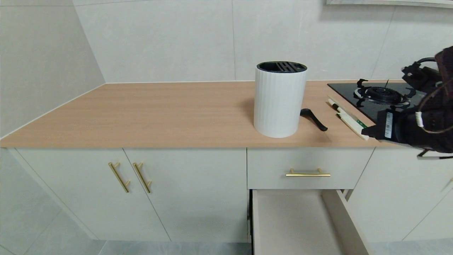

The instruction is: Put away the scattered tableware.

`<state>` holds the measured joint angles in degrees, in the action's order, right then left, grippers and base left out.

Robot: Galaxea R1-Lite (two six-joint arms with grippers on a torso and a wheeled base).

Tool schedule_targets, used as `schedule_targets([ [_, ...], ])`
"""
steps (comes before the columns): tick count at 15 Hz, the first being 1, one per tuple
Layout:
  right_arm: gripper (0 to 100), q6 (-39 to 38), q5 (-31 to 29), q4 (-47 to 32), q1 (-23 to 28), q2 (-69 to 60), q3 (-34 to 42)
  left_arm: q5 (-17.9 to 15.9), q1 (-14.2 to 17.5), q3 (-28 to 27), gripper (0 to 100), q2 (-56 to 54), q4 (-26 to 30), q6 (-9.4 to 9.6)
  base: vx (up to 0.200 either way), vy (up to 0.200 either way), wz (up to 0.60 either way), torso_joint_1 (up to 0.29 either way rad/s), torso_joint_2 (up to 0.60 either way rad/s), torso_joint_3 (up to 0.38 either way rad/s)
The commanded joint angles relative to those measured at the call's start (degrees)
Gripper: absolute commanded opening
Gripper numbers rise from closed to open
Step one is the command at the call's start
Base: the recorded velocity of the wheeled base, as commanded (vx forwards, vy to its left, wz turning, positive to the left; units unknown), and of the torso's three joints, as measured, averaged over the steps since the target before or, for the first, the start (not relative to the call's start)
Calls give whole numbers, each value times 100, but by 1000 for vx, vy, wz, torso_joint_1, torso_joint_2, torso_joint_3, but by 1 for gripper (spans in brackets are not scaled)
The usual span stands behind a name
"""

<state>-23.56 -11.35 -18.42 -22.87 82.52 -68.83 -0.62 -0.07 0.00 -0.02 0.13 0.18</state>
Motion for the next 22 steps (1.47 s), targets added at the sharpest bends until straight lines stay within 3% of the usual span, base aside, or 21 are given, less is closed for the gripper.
schedule_targets([
  [1,0,19,1363,-136,-7,-1449,880,1,-1,0,100,2,4,-1,0,0,0,0,0,0],
  [9,0,537,2357,-162,-77,-1959,1601,1,-1,0,100,2,4,-1,0,0,0,0,0,0],
  [12,0,792,2374,-162,-341,-1809,1882,1,-1,0,100,2,-5,-1,0,0,0,0,0,0],
  [16,0,985,2374,-144,-332,-1475,2040,1,7,0,100,2,4,-1,0,0,0,-18,34,21],
  [22,0,1135,2497,-109,-341,-1168,2189,1,7,0,100,2,-5,-1,0,0,0,-172,416,239],
])
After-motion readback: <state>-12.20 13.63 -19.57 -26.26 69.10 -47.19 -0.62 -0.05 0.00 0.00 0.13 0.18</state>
